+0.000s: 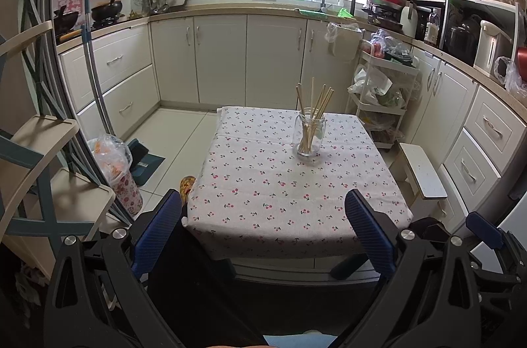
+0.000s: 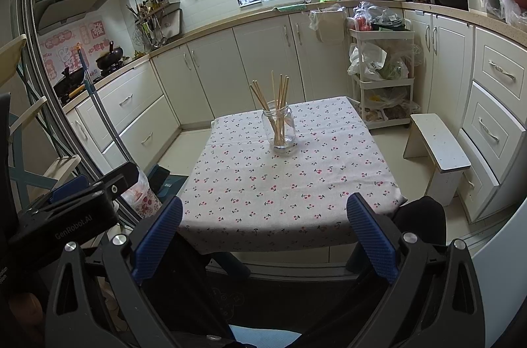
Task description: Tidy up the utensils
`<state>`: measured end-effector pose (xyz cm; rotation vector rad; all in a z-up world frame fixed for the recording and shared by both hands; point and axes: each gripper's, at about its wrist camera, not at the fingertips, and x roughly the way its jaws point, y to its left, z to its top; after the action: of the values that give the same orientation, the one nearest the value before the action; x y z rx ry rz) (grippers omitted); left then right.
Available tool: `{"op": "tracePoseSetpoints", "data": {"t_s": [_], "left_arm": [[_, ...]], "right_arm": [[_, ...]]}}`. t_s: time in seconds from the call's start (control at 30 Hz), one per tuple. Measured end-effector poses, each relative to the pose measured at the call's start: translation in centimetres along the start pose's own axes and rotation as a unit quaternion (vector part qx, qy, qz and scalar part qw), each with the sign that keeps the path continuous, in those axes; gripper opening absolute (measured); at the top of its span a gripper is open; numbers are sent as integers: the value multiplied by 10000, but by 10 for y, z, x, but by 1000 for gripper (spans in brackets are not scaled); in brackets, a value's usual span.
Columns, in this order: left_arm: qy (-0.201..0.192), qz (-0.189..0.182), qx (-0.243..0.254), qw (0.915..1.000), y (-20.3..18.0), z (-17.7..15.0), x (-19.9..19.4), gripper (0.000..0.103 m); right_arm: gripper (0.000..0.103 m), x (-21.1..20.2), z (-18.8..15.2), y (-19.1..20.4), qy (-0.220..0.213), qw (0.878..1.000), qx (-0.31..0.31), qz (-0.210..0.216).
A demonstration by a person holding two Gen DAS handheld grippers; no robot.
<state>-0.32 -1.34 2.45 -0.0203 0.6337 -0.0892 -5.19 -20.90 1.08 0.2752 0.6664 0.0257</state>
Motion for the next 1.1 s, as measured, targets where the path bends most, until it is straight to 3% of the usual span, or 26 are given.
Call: {"op": "tracePoseSetpoints", "data": {"t_s": [1.1], "left_arm": [[-40,-63,51,10000,-3,6,-4,95]], "right_arm": [[96,0,0,0,11,10000,2,12]]}}
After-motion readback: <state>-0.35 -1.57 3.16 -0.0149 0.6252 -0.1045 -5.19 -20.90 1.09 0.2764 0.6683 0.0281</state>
